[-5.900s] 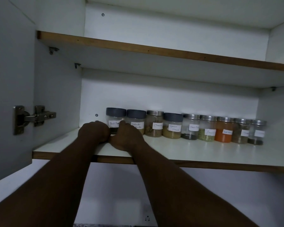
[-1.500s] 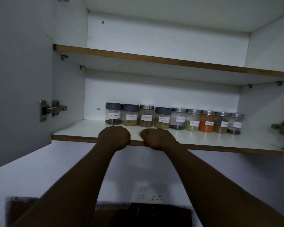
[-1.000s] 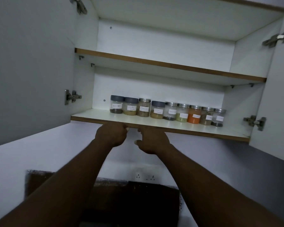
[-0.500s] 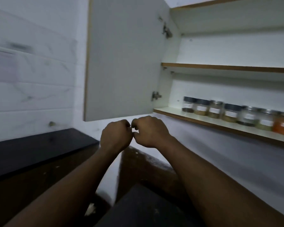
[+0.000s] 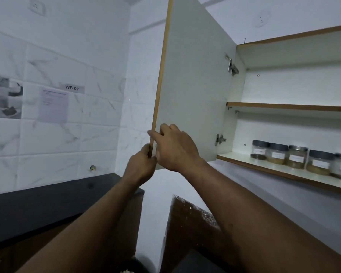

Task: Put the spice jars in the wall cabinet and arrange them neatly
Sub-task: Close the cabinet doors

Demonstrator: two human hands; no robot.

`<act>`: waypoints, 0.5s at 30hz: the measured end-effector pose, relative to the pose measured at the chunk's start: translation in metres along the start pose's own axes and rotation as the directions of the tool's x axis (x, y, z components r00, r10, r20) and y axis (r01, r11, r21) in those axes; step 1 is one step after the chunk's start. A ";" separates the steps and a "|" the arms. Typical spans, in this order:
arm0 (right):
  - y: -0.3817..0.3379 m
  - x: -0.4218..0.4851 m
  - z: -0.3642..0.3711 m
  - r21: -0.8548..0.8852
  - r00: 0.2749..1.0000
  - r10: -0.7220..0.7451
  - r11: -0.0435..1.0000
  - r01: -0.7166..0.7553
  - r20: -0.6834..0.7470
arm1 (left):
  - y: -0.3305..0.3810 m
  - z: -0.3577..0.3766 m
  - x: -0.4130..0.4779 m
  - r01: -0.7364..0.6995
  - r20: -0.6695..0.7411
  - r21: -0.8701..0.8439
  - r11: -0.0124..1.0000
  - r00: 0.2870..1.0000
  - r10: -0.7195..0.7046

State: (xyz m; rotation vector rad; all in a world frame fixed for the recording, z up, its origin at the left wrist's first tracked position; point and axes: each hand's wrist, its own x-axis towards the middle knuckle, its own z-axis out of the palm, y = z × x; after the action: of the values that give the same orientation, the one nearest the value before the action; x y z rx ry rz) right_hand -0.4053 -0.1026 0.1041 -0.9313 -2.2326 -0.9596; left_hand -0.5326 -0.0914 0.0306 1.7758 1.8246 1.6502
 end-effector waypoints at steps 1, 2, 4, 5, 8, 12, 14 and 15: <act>0.002 0.003 0.003 -0.019 1.000 0.021 1.000 -0.021 -0.007 | -0.004 0.003 0.004 -0.008 -0.034 -0.016 1.000 0.999 0.007; 0.005 0.005 0.005 -0.032 0.999 0.039 0.999 -0.040 -0.020 | -0.007 0.005 0.008 -0.003 -0.091 -0.031 1.000 0.996 0.000; 0.013 -0.002 0.007 -0.032 0.996 0.064 0.997 -0.066 -0.061 | -0.012 0.010 0.012 -0.032 -0.170 -0.043 0.999 0.985 0.024; 0.016 -0.008 0.008 -0.031 0.994 0.063 0.997 -0.066 -0.090 | -0.012 0.014 0.013 -0.077 -0.190 -0.064 0.995 0.980 0.063; 0.026 -0.029 0.009 -0.082 0.979 0.021 0.996 -0.038 -0.202 | -0.004 0.033 0.010 -0.269 -0.224 -0.192 0.944 0.948 0.225; 0.050 -0.060 0.000 -0.105 0.938 0.022 0.993 -0.062 -0.345 | 0.020 0.075 -0.009 -0.484 -0.277 -0.321 0.814 0.870 0.408; 0.061 -0.079 -0.007 -0.100 0.921 0.060 0.989 -0.107 -0.386 | 0.038 0.095 -0.022 -0.498 -0.287 -0.432 0.752 0.866 0.409; 0.066 -0.088 -0.011 -0.086 0.912 0.098 0.986 -0.144 -0.399 | 0.045 0.105 -0.028 -0.502 -0.282 -0.491 0.712 0.865 0.415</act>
State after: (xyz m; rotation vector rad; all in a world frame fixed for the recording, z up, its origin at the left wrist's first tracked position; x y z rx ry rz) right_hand -0.2983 -0.1108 0.0772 -0.8279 -1.7781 -1.1154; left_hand -0.4209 -0.0629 0.0045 1.9397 0.7888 2.2431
